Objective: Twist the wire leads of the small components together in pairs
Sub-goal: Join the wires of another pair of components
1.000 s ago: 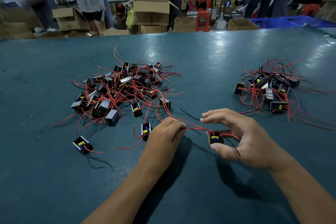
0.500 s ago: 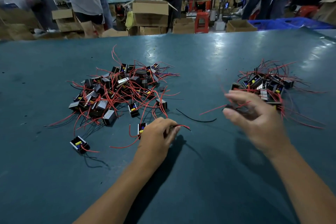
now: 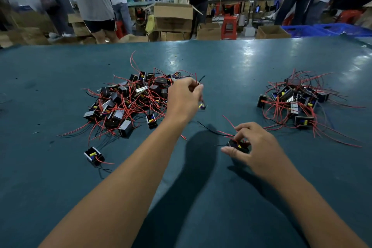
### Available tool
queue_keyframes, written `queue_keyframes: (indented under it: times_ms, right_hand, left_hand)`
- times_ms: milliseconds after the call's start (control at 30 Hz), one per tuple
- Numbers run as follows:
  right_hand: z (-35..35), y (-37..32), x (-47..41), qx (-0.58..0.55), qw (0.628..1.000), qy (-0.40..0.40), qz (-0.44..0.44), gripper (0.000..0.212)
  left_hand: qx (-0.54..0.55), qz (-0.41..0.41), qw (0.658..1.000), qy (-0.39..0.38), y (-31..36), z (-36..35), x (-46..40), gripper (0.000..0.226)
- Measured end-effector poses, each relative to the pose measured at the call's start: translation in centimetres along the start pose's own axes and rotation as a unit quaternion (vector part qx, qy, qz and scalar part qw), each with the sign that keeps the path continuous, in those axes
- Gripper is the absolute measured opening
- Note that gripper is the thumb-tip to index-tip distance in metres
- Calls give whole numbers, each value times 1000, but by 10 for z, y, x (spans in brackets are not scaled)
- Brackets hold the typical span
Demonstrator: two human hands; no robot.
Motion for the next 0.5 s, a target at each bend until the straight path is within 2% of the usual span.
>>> queue_keyframes:
  times_ms: [67,133,233,367,433,500]
  right_hand:
    - [-6,2,0,24,1000,-15,-1,38]
    - [-12,3,1,61,998,-28,4,42]
    - [-20,3,0,113,993,-45,12,45]
    - [-24,0,2,116,989,-84,26,43]
    - [-26,-2,5,109,986,-123,41,44]
    - [-26,-4,7,115,979,-156,56,44]
  left_hand:
    - [23,2,1000,-17,5,-1,-6,8]
    - [46,10,999,-6,3,1,-4,13]
    - [131,112,983,55,-22,11,14,18]
    - [170,238,950,108,-55,31,41,20]
    - [206,268,931,139,-60,39,46,20]
    - [194,254,939,130,-57,48,45,9]
Point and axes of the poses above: each hand's wrist, its own x-axis away from the middle knuckle, its own z-axis out of the back of the hand, y = z × x, the point moved 7 cm from there along -x, towards the middle knuckle, and after that the axes turned 14 degrees about -z, right-handed, at the moved point
